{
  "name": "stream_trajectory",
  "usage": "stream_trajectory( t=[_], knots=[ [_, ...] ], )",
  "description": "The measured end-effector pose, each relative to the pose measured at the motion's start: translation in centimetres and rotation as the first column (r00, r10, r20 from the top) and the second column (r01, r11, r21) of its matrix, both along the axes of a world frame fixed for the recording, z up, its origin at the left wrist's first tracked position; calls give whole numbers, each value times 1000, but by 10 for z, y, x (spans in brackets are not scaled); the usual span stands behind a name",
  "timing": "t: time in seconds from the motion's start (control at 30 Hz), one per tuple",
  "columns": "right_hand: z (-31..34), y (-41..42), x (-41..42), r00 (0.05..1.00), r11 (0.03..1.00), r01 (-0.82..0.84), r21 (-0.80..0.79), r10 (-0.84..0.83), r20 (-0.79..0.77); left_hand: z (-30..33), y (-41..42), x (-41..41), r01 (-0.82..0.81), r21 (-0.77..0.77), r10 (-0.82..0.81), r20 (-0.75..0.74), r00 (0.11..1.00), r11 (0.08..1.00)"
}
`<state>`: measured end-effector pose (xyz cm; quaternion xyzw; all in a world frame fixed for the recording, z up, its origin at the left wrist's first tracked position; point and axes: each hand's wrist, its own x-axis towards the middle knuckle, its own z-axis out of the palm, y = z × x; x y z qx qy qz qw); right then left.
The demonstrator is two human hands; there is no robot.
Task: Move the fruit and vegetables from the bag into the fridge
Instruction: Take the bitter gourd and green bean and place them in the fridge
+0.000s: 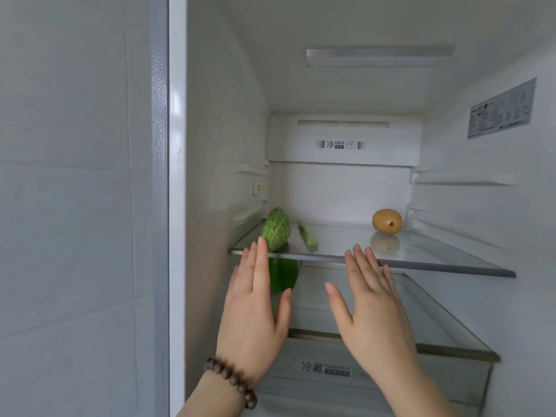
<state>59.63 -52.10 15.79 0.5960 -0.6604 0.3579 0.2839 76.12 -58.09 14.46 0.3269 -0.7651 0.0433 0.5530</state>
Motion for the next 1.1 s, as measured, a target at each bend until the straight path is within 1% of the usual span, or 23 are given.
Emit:
stream_trajectory(
  t=[0.23,0.4,0.53,0.63,0.83,1.0,1.1],
  knots=[
    [-35,45,6,998,1000,24,-4,-23,59,-31,35,12,-30,64,26,68,997,997],
    [-71,99,25,994,994,70,89,-77,82,-66,78,29,-37,105,23,130,991,994],
    [-111,151,55,984,974,115,196,-139,113,-103,127,56,-63,185,22,213,977,981],
    [-144,193,80,974,956,139,259,-179,141,-132,168,81,-70,254,-7,288,958,965],
    [-201,278,118,932,912,203,357,-292,216,-171,238,119,-54,325,-67,350,935,944],
    [-221,346,121,894,876,287,388,-391,219,-180,301,118,12,393,-170,371,913,919],
    [-225,384,117,874,862,351,367,-442,202,-181,337,108,63,424,-245,390,888,903]
  ],
)
